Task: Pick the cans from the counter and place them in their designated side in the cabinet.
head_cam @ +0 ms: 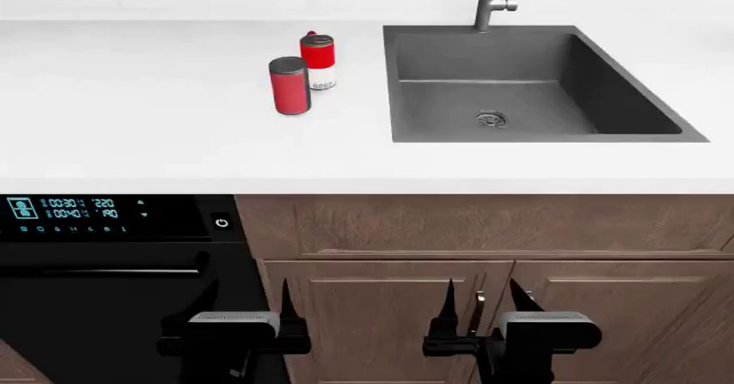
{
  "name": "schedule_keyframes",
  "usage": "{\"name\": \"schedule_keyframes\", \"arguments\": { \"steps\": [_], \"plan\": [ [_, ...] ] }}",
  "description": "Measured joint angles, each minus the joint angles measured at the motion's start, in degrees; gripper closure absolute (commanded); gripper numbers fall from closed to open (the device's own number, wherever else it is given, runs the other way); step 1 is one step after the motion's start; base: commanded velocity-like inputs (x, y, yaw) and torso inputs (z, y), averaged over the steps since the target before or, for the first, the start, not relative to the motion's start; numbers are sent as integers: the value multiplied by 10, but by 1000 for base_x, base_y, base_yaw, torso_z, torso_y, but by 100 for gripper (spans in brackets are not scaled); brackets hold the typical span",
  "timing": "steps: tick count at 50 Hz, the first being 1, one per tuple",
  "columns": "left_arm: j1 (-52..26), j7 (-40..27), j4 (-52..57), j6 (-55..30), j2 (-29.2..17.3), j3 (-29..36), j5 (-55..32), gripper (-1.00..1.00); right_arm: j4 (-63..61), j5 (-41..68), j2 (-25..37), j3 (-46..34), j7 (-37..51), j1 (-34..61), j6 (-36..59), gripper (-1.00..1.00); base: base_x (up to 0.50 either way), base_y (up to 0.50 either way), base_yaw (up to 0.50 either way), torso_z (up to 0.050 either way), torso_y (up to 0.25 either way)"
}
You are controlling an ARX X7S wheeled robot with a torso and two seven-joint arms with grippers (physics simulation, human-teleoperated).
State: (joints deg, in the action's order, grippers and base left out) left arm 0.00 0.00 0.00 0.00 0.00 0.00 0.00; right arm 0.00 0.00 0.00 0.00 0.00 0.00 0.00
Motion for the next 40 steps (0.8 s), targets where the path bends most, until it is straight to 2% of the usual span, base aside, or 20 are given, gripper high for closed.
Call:
{"name": "schedule_keyframes", "arguments": {
  "steps": [8, 16, 23, 31, 40],
  "plan": [
    [-1, -9, 23, -13, -10, 10, -4, -100, -12, 8, 9, -10, 12, -1, 9, -100, 0, 0, 0, 0, 0],
    [-20, -18, 127, -104, -27, 22, -5, -100, -88, 20, 27, -16, 24, 13, 79, -100, 0, 0, 0, 0, 0],
    [-71, -11, 246, -227, -51, 21, -17, -100, -195, 48, 50, -10, 22, 67, 216, -100, 0, 0, 0, 40, 0],
    [-151, 11, 354, -381, -81, -12, -57, -100, -294, 119, 82, 10, -10, 180, 402, -100, 16, 0, 0, 50, 0],
    [-266, 35, 436, -560, -109, -63, -113, -100, -352, 197, 103, 46, -37, 326, 580, -100, 477, -31, 0, 50, 0]
  ]
}}
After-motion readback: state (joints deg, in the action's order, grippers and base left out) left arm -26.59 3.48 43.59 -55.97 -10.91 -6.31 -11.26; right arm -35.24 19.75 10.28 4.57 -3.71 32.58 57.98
